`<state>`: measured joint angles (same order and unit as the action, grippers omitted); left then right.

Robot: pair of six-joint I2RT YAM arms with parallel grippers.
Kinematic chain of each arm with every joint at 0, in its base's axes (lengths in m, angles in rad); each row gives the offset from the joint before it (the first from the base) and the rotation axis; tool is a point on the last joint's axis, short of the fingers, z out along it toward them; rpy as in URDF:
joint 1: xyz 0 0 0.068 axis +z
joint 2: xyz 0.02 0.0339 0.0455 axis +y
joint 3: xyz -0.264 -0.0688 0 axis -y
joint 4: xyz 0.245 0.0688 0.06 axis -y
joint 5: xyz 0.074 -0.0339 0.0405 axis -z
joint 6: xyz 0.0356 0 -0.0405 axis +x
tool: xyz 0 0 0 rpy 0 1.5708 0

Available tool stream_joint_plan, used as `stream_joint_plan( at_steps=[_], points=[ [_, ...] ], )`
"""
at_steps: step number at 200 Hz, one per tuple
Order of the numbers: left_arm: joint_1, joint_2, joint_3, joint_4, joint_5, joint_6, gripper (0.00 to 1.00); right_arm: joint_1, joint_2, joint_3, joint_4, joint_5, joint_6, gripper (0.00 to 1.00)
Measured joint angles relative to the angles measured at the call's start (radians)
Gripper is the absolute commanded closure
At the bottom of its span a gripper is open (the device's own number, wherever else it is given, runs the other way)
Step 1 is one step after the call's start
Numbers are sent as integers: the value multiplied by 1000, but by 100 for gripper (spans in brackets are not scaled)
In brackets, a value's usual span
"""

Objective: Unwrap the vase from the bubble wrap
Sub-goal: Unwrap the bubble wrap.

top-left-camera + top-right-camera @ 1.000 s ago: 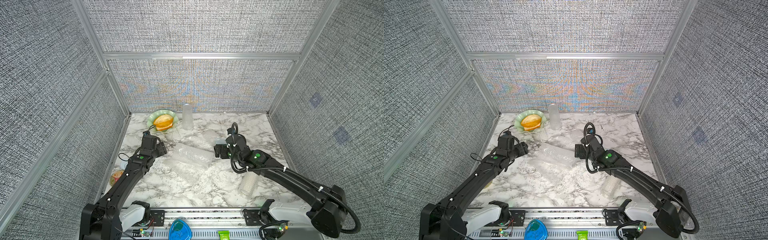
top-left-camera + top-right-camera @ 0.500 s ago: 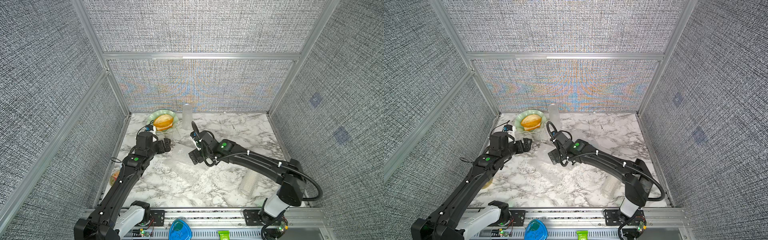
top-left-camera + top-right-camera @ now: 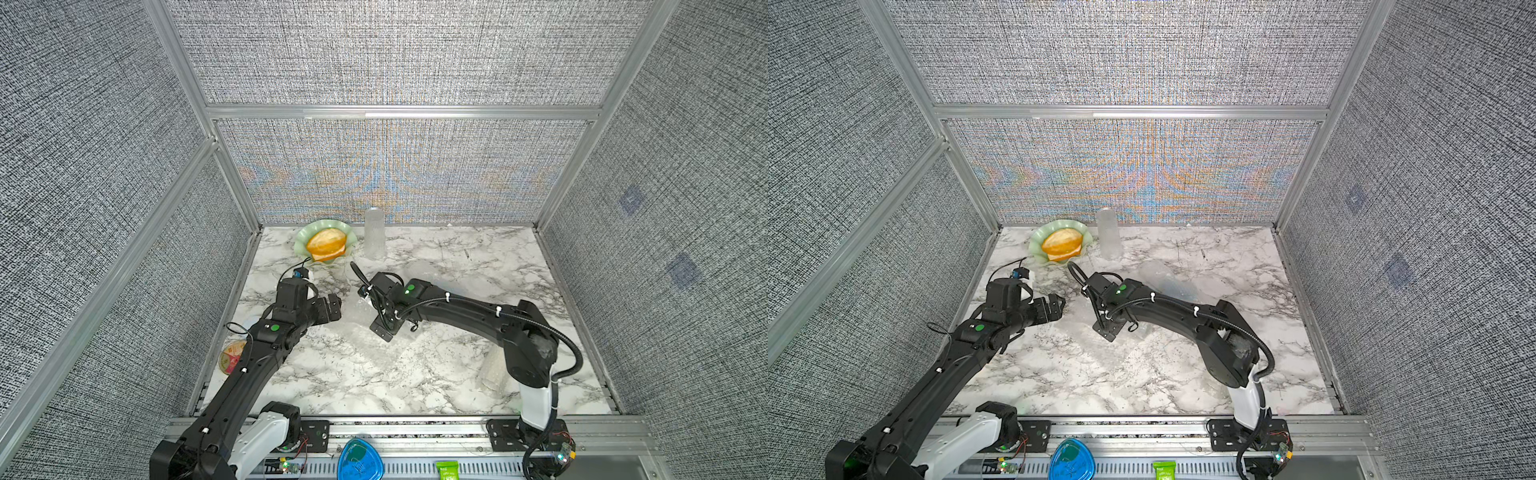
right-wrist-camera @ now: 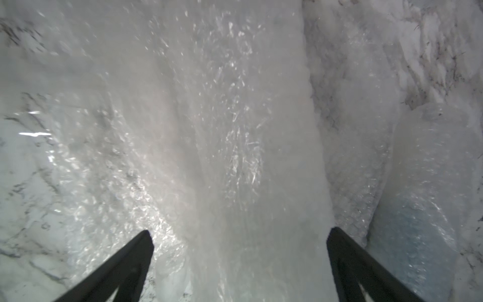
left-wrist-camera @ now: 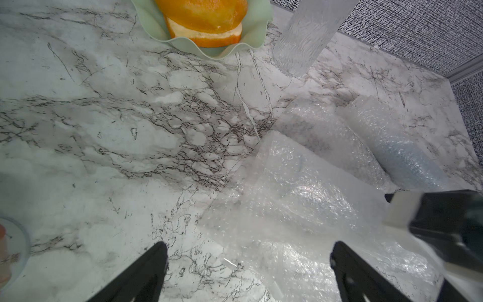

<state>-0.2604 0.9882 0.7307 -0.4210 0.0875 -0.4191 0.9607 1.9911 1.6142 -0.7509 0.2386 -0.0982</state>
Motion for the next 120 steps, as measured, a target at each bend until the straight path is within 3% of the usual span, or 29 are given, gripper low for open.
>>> stream_joint_plan(
  at_steps=[79,120],
  points=[
    [1,-4,-2,9,9,34,1,-53,144,86,-37,51,-70,2],
    [3,-23,-5,31,18,52,1,-85,154,113,-77,1,-40,9]
  ],
)
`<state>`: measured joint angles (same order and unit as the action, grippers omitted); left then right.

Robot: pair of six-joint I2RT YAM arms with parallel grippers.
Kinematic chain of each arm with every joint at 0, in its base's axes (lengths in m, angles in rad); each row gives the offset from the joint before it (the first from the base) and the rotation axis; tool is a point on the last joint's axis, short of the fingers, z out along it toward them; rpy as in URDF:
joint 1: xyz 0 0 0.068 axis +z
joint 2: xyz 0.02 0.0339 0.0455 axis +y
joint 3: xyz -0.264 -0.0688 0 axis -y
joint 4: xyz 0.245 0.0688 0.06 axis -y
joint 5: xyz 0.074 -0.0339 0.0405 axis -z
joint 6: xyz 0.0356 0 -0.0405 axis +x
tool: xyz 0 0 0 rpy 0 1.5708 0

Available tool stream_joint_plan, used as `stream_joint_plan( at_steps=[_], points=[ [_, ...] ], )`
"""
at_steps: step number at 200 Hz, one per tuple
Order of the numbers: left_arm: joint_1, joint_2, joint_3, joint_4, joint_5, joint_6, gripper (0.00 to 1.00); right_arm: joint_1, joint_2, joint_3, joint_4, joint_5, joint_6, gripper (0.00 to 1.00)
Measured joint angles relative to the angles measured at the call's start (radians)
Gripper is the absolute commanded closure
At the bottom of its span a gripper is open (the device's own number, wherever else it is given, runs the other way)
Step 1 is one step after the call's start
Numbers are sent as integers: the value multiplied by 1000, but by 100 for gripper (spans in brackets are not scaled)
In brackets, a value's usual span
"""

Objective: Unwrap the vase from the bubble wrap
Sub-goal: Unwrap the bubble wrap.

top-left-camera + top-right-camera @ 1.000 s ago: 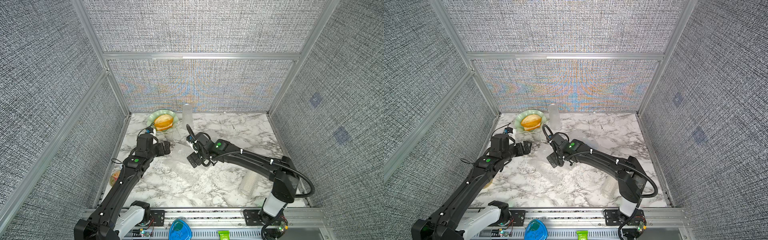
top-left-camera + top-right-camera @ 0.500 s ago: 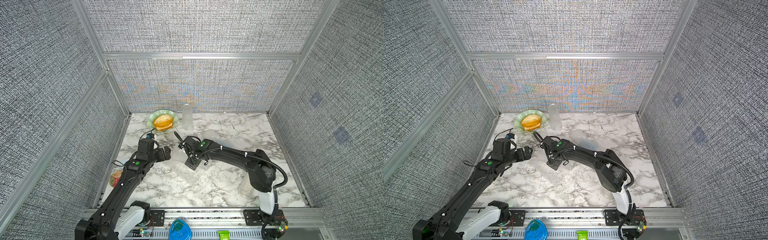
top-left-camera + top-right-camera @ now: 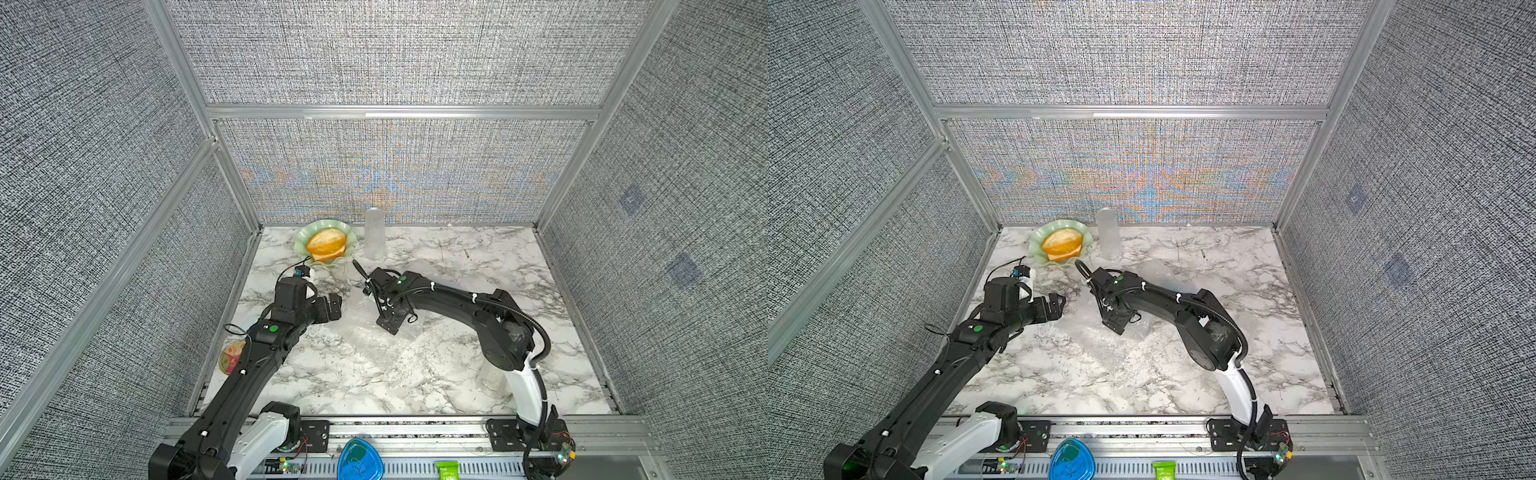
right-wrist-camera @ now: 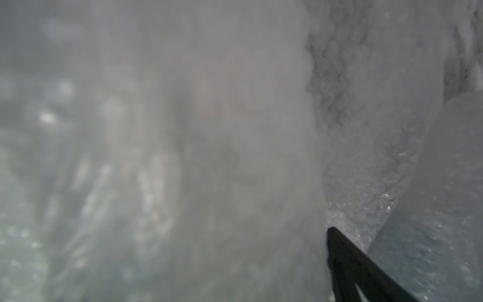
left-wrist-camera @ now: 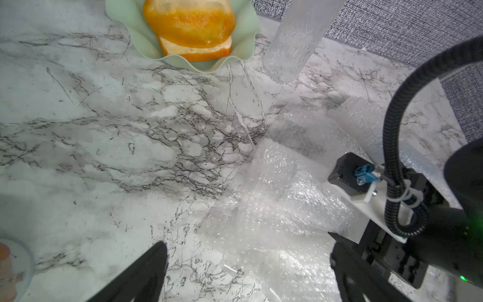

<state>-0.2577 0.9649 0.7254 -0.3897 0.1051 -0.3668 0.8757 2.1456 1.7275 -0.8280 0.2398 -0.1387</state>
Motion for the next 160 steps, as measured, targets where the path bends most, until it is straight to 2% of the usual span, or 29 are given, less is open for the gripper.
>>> stream_joint_plan(
  at_steps=[35,94,143,160],
  points=[
    [6,-34,-22,4,12,1,1,-5,-10,19,-13,-84,106,19],
    [15,-84,-28,33,39,2,1,10,5,45,-26,-179,371,25],
    [20,-97,-32,45,70,1,1,6,-107,-167,175,-304,644,24],
    [20,-93,-32,45,79,1,1,-5,-169,-280,286,-382,742,18]
  ],
)
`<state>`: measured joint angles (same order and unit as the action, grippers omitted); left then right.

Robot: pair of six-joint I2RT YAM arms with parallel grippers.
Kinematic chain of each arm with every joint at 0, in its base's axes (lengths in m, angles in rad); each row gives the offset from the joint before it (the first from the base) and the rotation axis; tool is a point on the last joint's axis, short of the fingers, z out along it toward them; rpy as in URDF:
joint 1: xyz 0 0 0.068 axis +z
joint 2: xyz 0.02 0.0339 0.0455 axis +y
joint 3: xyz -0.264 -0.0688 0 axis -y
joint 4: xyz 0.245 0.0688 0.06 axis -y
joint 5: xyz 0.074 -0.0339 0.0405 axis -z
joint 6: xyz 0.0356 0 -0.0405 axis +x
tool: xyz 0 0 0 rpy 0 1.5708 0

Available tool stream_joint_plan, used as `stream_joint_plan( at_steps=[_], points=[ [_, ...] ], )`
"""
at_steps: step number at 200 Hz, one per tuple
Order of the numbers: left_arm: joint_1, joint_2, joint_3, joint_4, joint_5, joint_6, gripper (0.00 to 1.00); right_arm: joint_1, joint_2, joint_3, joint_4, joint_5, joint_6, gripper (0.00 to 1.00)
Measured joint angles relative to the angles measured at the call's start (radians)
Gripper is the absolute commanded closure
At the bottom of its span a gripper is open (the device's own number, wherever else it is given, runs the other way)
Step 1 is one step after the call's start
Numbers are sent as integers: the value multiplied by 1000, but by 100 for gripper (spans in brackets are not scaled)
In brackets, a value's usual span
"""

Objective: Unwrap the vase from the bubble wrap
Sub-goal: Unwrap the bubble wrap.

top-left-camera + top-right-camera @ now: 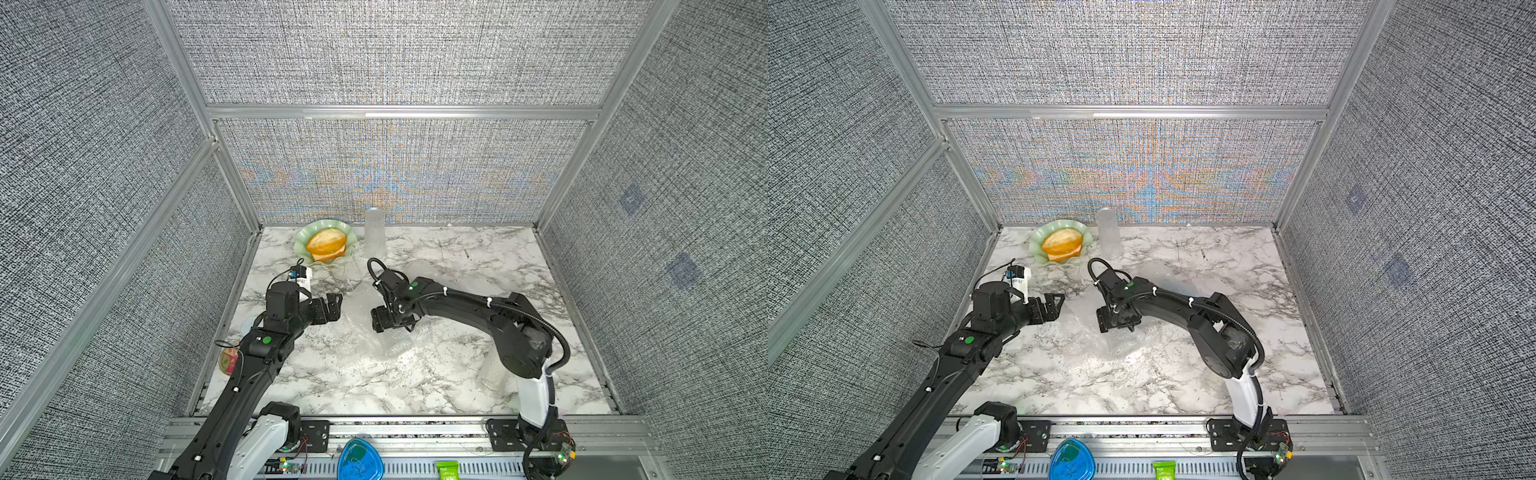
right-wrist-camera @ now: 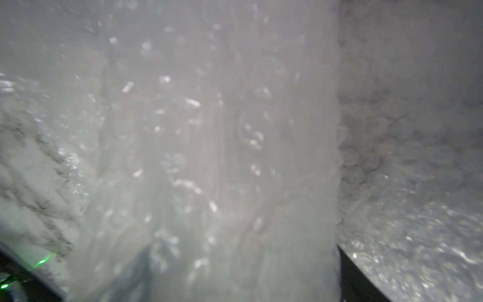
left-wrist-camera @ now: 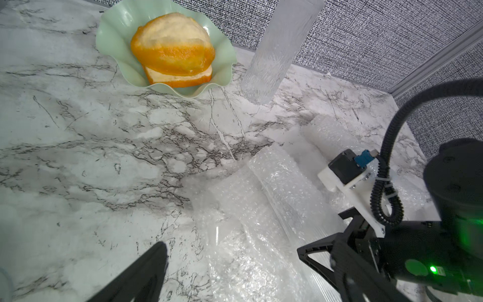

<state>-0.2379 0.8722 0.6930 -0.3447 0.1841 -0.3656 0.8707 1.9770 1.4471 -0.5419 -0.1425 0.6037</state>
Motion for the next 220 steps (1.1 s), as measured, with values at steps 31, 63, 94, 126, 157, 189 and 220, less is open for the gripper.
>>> stream_joint_plan(
  at_steps=[31,63,94,126,157,189,220],
  points=[
    [4,7,-2,1,3,0,1,-39,-80,-117,101,-62,106,9],
    [4,9,-2,2,2,0,1,-56,-129,-114,108,-1,110,7],
    [4,9,-2,1,-2,0,1,-53,-143,-93,49,112,69,7],
    [5,10,-2,1,-10,0,1,-67,-152,-92,-24,246,31,7],
    [5,18,-4,-1,-11,0,1,-110,-177,-109,-71,343,0,8],
    [5,22,-5,-1,-19,0,1,-163,-194,-92,-137,455,-29,7],
    [5,30,-5,-2,-19,2,0,-161,-259,-37,-196,556,-62,7]
  ],
)
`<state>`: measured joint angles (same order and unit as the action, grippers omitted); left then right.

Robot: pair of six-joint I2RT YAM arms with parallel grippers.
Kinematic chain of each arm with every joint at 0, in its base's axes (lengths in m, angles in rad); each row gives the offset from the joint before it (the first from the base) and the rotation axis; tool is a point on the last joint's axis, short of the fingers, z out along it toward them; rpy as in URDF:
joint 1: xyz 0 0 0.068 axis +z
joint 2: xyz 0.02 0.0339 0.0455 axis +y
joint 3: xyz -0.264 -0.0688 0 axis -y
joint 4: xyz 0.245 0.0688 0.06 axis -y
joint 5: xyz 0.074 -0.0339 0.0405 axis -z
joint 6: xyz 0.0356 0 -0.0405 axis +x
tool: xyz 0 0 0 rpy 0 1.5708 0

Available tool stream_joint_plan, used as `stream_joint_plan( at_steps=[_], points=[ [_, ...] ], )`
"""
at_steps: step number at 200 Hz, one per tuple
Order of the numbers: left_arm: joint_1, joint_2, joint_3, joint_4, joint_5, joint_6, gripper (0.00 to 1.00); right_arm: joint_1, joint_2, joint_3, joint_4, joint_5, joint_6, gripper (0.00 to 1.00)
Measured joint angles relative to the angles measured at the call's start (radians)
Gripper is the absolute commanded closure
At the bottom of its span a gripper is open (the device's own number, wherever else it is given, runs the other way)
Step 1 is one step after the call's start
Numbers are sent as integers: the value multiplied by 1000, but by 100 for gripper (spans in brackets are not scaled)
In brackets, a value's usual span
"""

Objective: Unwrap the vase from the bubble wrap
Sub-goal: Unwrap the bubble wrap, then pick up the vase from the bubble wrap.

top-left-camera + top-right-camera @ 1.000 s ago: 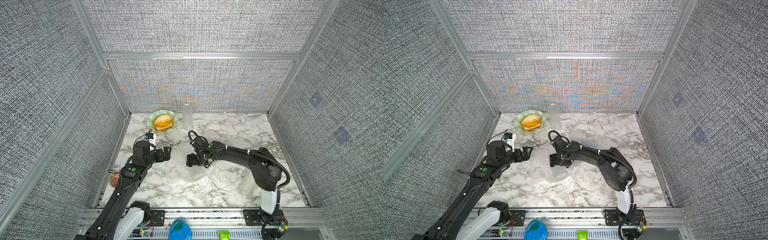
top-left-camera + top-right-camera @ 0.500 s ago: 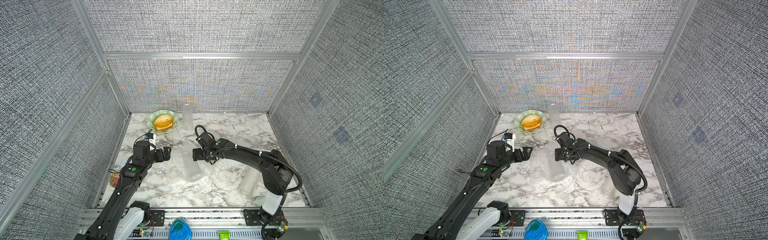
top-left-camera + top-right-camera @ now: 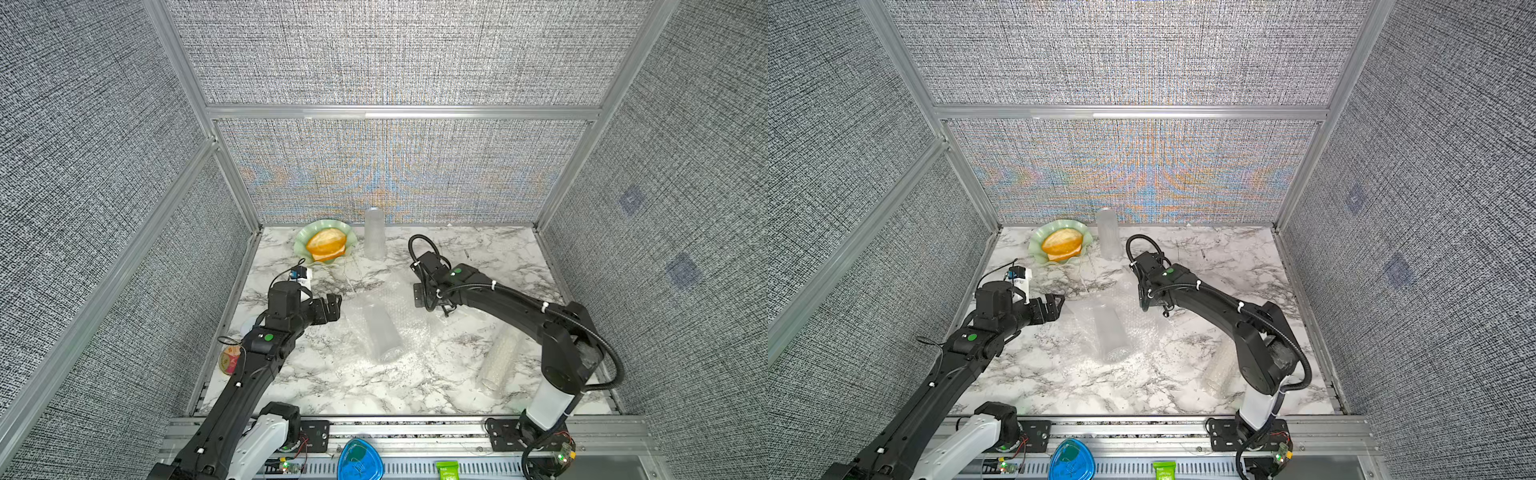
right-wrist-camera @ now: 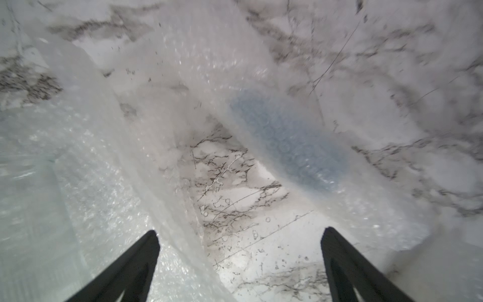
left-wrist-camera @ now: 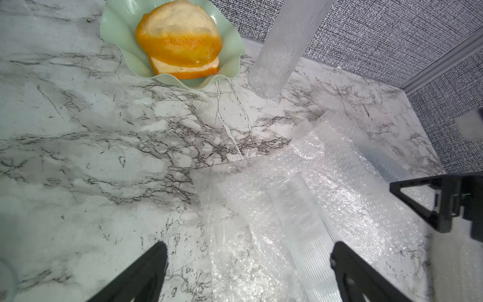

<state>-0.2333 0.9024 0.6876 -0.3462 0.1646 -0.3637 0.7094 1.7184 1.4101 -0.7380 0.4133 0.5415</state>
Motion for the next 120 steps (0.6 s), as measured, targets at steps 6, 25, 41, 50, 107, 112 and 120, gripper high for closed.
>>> stream_joint_plan(
  at_steps=[6,25,41,50,107,112,120],
  points=[
    [0,3,0,0,0,0,1,3,-17,9,-3,8,-4,7],
    [0,6,0,-9,-9,0,1,20,-66,37,1,17,-23,7],
    [0,5,0,-19,-35,0,0,58,-85,74,25,-13,-47,7],
    [0,5,3,-26,-53,-4,0,84,-79,107,36,-34,-52,7],
    [32,4,34,-94,-227,-64,1,204,206,468,-4,-162,-110,8],
    [38,1,34,-99,-241,-67,0,212,239,508,-24,-171,-118,8],
    [48,-6,34,-103,-265,-76,0,222,286,562,-50,-180,-129,8]
  ],
)
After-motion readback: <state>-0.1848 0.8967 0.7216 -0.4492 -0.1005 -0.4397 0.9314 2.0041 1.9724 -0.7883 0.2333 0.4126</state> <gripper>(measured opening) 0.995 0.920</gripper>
